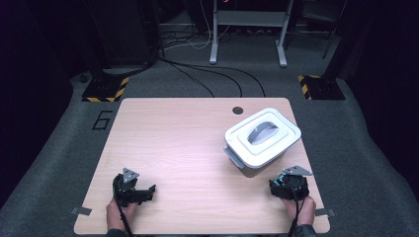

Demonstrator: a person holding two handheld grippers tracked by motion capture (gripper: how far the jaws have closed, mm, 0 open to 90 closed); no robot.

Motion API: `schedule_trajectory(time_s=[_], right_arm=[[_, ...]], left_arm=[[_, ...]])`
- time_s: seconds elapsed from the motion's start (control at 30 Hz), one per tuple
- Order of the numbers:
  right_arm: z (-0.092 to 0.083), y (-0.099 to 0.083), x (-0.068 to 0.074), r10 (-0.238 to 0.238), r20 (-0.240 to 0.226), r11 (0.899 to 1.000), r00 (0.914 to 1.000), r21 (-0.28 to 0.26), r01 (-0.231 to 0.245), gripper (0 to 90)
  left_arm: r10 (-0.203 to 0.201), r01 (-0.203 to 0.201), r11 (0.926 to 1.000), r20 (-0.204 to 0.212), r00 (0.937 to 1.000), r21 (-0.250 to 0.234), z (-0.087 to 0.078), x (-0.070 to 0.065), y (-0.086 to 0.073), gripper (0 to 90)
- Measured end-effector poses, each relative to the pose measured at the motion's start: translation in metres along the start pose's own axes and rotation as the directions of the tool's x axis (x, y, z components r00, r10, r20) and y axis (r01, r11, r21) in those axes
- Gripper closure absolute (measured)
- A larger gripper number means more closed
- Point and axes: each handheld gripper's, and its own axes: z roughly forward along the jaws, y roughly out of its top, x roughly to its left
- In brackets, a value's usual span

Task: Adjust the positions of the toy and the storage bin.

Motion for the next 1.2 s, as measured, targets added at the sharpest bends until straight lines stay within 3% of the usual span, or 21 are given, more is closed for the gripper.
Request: schedule_trajectory(time_s=[0.23,0.6,0.7,0.8,0.93,1.0,1.13,1.2], right_arm=[[0.006,0.004,-0.015,0.065,0.041,0.998,0.997,0.004,-0.065,22.0],[0.016,0.003,-0.019,0.073,0.055,0.997,0.9958,0.018,-0.074,21.9],[0.019,-0.002,-0.021,0.11,0.032,0.994,0.9934,0.013,-0.11,21.8],[0.02,-0.003,-0.021,0.105,0.028,0.994,0.9941,0.006,-0.105,21.1],[0.018,-0.004,-0.023,0.118,-0.022,0.993,0.9928,-0.001,-0.118,5.6],[0.014,-0.006,-0.023,0.114,-0.036,0.993,0.9929,-0.014,-0.114,0.0],[0.005,-0.016,-0.024,0.082,-0.069,0.995,0.9942,-0.043,-0.085,0.0],[0.002,-0.023,-0.026,0.078,-0.081,0.995,0.9936,-0.048,-0.082,0.0]], left_arm=[[0.0,0.0,1.0,0.0,1.0,0.0,0.0,0.0,0.0,1.5],[0.0,0.0,1.0,0.001,1.0,0.0,0.0,0.0,0.0,1.5],[-0.001,0.001,1.0,0.001,1.0,-0.001,0.0,0.0,0.0,1.5],[0.0,0.0,1.0,0.0,1.0,0.0,0.0,0.0,0.0,1.5],[-0.001,0.001,1.0,0.0,1.0,-0.001,0.0,0.0,0.0,1.5],[-0.008,0.008,1.0,0.0,1.0,-0.006,0.0,0.0,0.0,1.5],[0.004,-0.004,0.9999,0.008,1.0,0.017,-0.001,0.001,0.001,1.5],[-0.009,0.009,0.9999,0.001,1.0,-0.006,0.0,0.0,0.0,1.5]])
